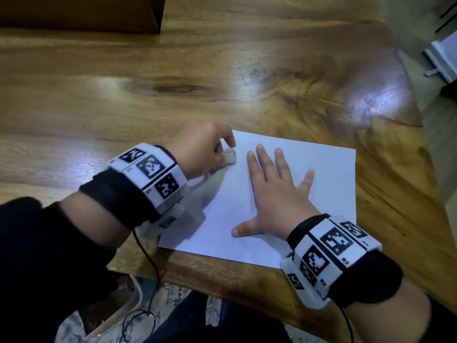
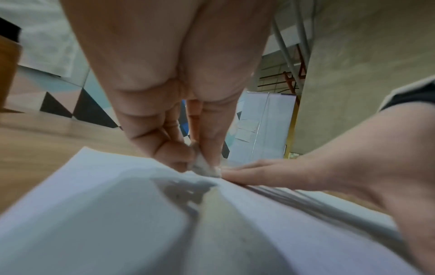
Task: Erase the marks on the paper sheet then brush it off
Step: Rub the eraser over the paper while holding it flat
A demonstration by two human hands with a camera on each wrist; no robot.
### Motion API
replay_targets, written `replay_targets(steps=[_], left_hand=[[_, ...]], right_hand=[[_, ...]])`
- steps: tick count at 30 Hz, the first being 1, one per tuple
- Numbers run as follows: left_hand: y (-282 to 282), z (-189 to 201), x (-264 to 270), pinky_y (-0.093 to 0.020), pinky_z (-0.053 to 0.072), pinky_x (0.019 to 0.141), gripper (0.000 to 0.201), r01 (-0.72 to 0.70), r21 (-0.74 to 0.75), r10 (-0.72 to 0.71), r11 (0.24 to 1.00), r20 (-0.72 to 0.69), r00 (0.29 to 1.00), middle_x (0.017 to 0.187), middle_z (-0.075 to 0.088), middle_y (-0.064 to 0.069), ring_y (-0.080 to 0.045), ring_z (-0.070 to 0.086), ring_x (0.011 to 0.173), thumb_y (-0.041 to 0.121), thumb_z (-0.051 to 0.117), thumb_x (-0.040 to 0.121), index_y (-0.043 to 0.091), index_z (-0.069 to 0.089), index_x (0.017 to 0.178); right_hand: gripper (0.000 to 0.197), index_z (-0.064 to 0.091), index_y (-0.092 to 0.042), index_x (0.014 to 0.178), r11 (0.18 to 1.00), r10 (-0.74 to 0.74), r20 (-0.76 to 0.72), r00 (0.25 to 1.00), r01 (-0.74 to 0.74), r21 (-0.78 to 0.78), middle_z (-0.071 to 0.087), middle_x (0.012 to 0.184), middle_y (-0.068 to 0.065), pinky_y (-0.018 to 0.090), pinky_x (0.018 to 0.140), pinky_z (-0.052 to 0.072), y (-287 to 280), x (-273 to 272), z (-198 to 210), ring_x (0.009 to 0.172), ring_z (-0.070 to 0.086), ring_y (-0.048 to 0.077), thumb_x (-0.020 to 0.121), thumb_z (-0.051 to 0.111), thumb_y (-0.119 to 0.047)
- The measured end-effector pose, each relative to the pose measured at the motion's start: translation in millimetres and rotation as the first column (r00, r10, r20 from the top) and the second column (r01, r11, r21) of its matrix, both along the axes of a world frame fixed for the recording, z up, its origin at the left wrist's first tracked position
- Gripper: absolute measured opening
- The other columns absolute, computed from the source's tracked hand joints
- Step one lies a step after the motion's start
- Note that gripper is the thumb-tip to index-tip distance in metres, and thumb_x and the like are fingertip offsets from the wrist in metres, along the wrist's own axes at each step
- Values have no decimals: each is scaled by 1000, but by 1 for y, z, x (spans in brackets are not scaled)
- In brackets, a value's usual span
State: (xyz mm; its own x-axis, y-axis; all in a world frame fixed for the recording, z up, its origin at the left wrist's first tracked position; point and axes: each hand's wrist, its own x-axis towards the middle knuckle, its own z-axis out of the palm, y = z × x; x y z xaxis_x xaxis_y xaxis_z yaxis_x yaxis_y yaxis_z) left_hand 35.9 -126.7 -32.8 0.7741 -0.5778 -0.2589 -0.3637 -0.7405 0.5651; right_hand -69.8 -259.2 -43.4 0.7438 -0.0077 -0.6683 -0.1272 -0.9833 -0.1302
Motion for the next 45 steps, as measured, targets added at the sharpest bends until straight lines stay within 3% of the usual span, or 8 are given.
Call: replay_targets(steps=[3, 10, 17, 24, 31, 36, 39, 45], left_hand=[[-7, -3, 4, -23, 32, 68, 3, 36, 31, -37, 999, 42, 998, 63, 57, 6, -10, 50, 63, 19, 65, 76, 19, 63, 77], [23, -5, -40, -11, 27, 51, 8, 338, 92, -327, 937, -113, 938, 60, 49, 10, -11, 47, 59, 25, 71, 72, 17, 69, 73], [-8, -4, 6, -24, 29, 61, 10, 139, 94, -149, 986, 108, 983, 74, 58, -2, -16, 47, 69, 17, 65, 75, 15, 67, 85], [28, -3, -40, -13, 32, 55, 7, 311, 110, -296, 944, -131, 946, 65, 50, 10, -13, 50, 68, 27, 69, 73, 21, 68, 76], [-9, -2, 0, -25, 35, 56, 10, 111, 76, -114, 991, 36, 993, 69, 64, 0, -13, 51, 60, 18, 64, 74, 15, 65, 84], [11, -5, -44, -25, 26, 53, 6, 309, 78, -305, 948, -56, 951, 67, 53, -1, -21, 51, 67, 19, 66, 74, 15, 65, 71], [12, -3, -40, -11, 29, 50, 8, 340, 100, -332, 935, -92, 939, 64, 51, 5, -14, 47, 65, 22, 68, 73, 15, 68, 77], [-8, -4, -10, -27, 24, 58, 7, 155, 60, -158, 986, 53, 986, 69, 53, -2, -20, 47, 69, 15, 62, 75, 11, 65, 79]], right_hand=[[142, -31, -23, 143, 1000, 2, 2, 1000, -2, 1, -42, 147, -8, 74, 101, -4, 0, 0, 0, 136, -38, 22, 56, 68, -75], [141, -30, -23, 143, 1000, -1, 9, 1000, 1, 13, -42, 147, -7, 74, 101, -5, -1, 0, 0, 136, -37, 23, 57, 69, -74], [141, -31, -23, 143, 1000, 6, 10, 1000, -6, -4, -42, 147, -7, 73, 101, -4, -1, 1, 0, 136, -37, 23, 57, 68, -75], [140, -31, -23, 143, 1000, 7, 8, 1000, -7, 4, -42, 147, -7, 73, 101, -5, -1, -1, -1, 136, -38, 23, 58, 68, -74], [140, -32, -24, 142, 1000, 7, 7, 1000, -7, -5, -43, 147, -7, 74, 101, -4, -1, -1, -1, 136, -38, 23, 58, 67, -75], [141, -31, -23, 143, 1000, 7, 5, 1000, -7, 4, -43, 147, -7, 74, 101, -5, -1, 0, -1, 136, -38, 23, 57, 68, -74], [141, -32, -23, 142, 1000, 10, 2, 1000, -10, 2, -43, 146, -7, 74, 101, -5, 0, 0, -1, 136, -38, 23, 57, 68, -75], [141, -33, -24, 141, 1000, 11, -10, 1000, -11, -6, -44, 146, -7, 74, 101, -4, 0, 1, 0, 135, -39, 23, 57, 67, -76]])
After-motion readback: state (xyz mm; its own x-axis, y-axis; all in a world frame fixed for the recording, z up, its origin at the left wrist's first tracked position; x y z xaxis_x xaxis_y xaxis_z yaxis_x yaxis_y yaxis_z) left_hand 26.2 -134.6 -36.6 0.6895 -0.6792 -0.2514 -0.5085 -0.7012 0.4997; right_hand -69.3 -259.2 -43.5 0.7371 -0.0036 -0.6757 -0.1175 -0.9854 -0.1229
